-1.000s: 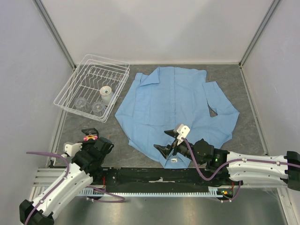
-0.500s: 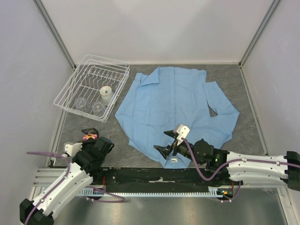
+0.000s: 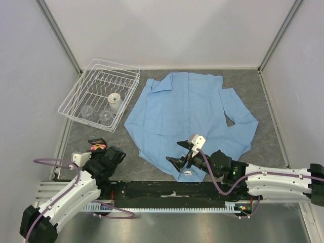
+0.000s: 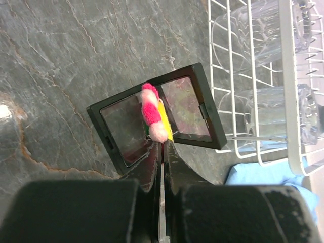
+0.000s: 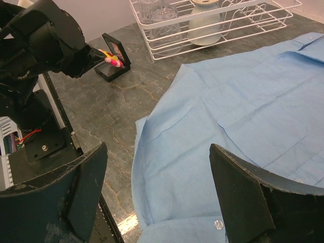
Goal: Remove the brooch from the garment
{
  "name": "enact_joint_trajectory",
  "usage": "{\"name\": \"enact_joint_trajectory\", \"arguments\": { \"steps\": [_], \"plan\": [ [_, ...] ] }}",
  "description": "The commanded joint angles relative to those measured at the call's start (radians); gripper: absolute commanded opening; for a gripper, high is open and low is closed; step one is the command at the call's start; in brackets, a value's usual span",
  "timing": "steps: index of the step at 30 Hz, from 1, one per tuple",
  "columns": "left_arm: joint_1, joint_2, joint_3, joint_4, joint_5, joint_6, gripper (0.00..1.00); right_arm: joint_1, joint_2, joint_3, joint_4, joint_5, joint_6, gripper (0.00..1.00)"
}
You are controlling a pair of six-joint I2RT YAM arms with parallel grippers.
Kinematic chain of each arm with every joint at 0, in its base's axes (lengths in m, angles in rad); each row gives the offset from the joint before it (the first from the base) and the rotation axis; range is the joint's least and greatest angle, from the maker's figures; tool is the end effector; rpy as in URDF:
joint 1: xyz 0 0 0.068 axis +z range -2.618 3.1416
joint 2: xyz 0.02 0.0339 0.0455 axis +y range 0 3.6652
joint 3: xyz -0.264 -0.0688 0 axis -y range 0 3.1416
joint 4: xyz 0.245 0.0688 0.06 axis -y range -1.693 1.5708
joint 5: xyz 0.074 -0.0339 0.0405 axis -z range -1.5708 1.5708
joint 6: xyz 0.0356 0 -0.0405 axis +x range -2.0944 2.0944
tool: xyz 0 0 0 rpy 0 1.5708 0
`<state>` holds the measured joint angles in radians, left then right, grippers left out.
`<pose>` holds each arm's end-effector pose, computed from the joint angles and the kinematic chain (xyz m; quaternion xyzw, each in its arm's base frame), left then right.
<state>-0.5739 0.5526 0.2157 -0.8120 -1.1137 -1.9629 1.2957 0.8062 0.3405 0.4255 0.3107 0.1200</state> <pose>0.0871 -0.0183 0.1459 -0.6163 0.5670 -0.0158 0.5463 0.0623 0.1808 0.2433 -0.3059 0.6523 0.3602 0.5925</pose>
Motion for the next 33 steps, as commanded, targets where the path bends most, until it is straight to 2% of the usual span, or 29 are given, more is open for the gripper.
{"name": "enact_joint_trajectory", "arguments": {
  "steps": [1, 5, 13, 16, 17, 18, 20, 21, 23, 24, 26, 31, 32, 33],
  "plan": [
    [0.006, 0.047, -0.003, -0.093, -0.127, -0.326, 0.02, -0.006, -0.022, -0.008, 0.044, -0.010, 0.015, 0.88],
    [0.006, 0.056, -0.018, -0.102, -0.124, -0.390, 0.02, -0.006, -0.021, -0.009, 0.044, -0.015, 0.017, 0.89],
    [0.006, 0.033, -0.047, -0.069, -0.127, -0.384, 0.02, -0.007, -0.021, -0.011, 0.047, -0.018, 0.018, 0.89],
    [0.006, 0.033, -0.055, -0.053, -0.121, -0.386, 0.07, -0.007, -0.019, -0.011, 0.045, -0.018, 0.018, 0.89],
    [0.006, 0.035, -0.055, -0.052, -0.118, -0.384, 0.10, -0.007, -0.019, -0.011, 0.047, -0.018, 0.020, 0.89],
    [0.006, 0.036, -0.053, -0.056, -0.115, -0.387, 0.19, -0.007, -0.018, -0.011, 0.048, -0.019, 0.020, 0.88],
    [0.006, 0.033, -0.049, -0.065, -0.101, -0.393, 0.29, -0.007, -0.019, -0.011, 0.045, -0.021, 0.020, 0.89],
    [0.006, 0.029, -0.044, -0.079, -0.095, -0.393, 0.39, -0.007, -0.019, -0.011, 0.045, -0.021, 0.020, 0.89],
    [0.006, 0.018, -0.023, -0.111, -0.075, -0.389, 0.47, -0.009, -0.024, -0.011, 0.044, -0.019, 0.020, 0.89],
    [0.006, 0.012, -0.015, -0.128, -0.068, -0.392, 0.54, -0.009, -0.027, -0.009, 0.044, -0.019, 0.020, 0.89],
    [0.006, -0.013, 0.001, -0.179, -0.045, -0.401, 0.57, -0.009, -0.030, -0.012, 0.045, -0.018, 0.020, 0.89],
    [0.006, -0.088, 0.007, -0.202, -0.017, -0.361, 0.72, -0.009, -0.032, -0.012, 0.045, -0.024, 0.020, 0.89],
    [0.006, -0.106, 0.008, -0.205, -0.012, -0.341, 0.77, -0.009, -0.035, -0.012, 0.044, -0.024, 0.021, 0.89],
    [0.006, -0.114, 0.014, -0.213, -0.006, -0.340, 0.78, -0.009, -0.036, -0.012, 0.044, -0.024, 0.021, 0.89]
  ]
}}
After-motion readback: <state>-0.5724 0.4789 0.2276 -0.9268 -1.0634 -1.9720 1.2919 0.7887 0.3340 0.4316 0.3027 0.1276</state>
